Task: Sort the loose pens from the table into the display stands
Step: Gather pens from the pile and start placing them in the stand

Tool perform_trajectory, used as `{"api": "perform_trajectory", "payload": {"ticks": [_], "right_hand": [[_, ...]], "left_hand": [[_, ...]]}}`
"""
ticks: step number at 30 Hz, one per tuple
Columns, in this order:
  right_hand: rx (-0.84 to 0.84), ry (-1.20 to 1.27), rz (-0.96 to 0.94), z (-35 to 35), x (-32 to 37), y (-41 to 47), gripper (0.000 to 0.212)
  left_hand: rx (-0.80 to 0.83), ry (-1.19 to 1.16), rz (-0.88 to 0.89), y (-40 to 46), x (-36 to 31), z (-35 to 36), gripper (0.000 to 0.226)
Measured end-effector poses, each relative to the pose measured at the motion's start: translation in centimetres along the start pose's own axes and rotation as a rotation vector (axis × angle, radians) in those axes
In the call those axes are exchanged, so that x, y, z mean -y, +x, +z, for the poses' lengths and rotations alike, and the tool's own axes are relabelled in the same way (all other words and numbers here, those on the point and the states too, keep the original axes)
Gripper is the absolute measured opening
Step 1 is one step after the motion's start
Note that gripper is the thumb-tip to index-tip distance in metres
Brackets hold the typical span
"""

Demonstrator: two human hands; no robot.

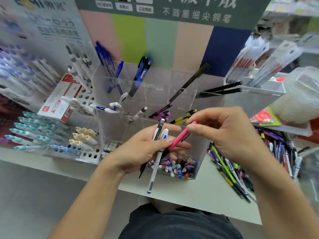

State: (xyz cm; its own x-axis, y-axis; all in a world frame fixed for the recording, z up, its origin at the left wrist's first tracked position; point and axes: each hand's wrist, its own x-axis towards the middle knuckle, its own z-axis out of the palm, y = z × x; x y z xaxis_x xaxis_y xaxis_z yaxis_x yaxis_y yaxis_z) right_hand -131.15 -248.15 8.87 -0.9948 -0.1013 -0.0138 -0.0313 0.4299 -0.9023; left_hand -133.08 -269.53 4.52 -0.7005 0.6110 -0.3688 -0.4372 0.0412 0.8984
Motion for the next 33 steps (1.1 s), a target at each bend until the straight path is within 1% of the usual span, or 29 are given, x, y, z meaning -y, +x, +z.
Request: {"api": "perform_trajectory", "payload": {"ticks": [3, 4, 6, 7, 8, 11, 14, 16, 20, 22, 23, 25, 27, 28, 29, 31, 33], "right_hand": [[-0.245, 0.102, -0.118, -4.0, 1.0, -1.7, 0.011], [-0.336, 0.096, -0.148, -5.2, 0.8, -2.0, 0.011], [-0.471, 0.005, -0.183, -6.5, -0.1, -2.3, 0.013], [-0.503, -0.072, -0.184, -6.6, -0.6, -2.3, 0.014], [-0.513, -0.162, -0.176, -6.3, -1.1, -2.1, 0.013], [-0.478, -0.389, -0.137, -4.0, -2.9, -1.4, 0.013], [-0.435, -0.404, -0.100, -1.8, -4.4, -0.6, 0.015], [-0.437, -0.420, -0.085, -1.1, -5.1, -0.1, 0.013], [-0.504, -0.536, -0.103, -0.3, -5.0, 0.0, 0.019], [-0.551, -0.453, -0.150, -0.3, -3.7, -0.3, 0.019], [-0.521, -0.352, -0.164, 0.0, -2.7, -0.4, 0.018], [-0.337, -0.217, -0.115, 1.0, -1.2, -0.1, 0.021], [-0.114, -0.263, -0.034, 2.3, -0.6, 0.8, 0.025], [-0.020, -0.249, -0.001, 2.9, -0.3, 1.3, 0.020], [0.052, -0.169, 0.028, 3.4, 0.0, 1.8, 0.013], [0.138, 0.055, 0.053, 4.0, 0.5, 2.5, 0.003], [0.141, 0.159, 0.013, 4.5, 1.0, 3.0, 0.002]], "left_hand": [[-0.109, 0.057, 0.028, 0.6, -0.3, 0.6, 0.021], [-0.155, 0.047, 0.043, 0.8, -0.3, 0.8, 0.016], [-0.209, -0.028, 0.054, 1.3, 0.0, 1.0, 0.008], [-0.219, -0.081, 0.053, 1.7, 0.0, 1.1, 0.006], [-0.221, -0.121, 0.049, 1.9, 0.0, 1.1, 0.007], [-0.193, -0.198, 0.045, 2.4, -0.2, 1.2, 0.032], [-0.135, -0.244, 0.036, 2.3, -0.2, 1.4, 0.049], [-0.114, -0.205, 0.018, 2.1, -0.1, 1.4, 0.050], [-0.083, -0.147, 0.008, 1.5, 0.1, 1.2, 0.033], [-0.075, -0.105, 0.010, 1.0, 0.2, 1.0, 0.031], [-0.070, -0.077, 0.008, 0.8, 0.2, 0.8, 0.031], [-0.058, -0.005, -0.004, 0.3, 0.1, 0.6, 0.030], [-0.042, 0.046, 0.011, -0.3, -0.1, 0.6, 0.026], [-0.039, 0.052, 0.020, -0.6, -0.2, 0.5, 0.023], [-0.048, 0.058, 0.025, -0.9, -0.3, 0.3, 0.021], [-0.095, 0.061, 0.039, -1.8, -0.5, -0.2, 0.018], [-0.166, 0.063, 0.067, -2.8, -0.6, -1.0, 0.020]]}}
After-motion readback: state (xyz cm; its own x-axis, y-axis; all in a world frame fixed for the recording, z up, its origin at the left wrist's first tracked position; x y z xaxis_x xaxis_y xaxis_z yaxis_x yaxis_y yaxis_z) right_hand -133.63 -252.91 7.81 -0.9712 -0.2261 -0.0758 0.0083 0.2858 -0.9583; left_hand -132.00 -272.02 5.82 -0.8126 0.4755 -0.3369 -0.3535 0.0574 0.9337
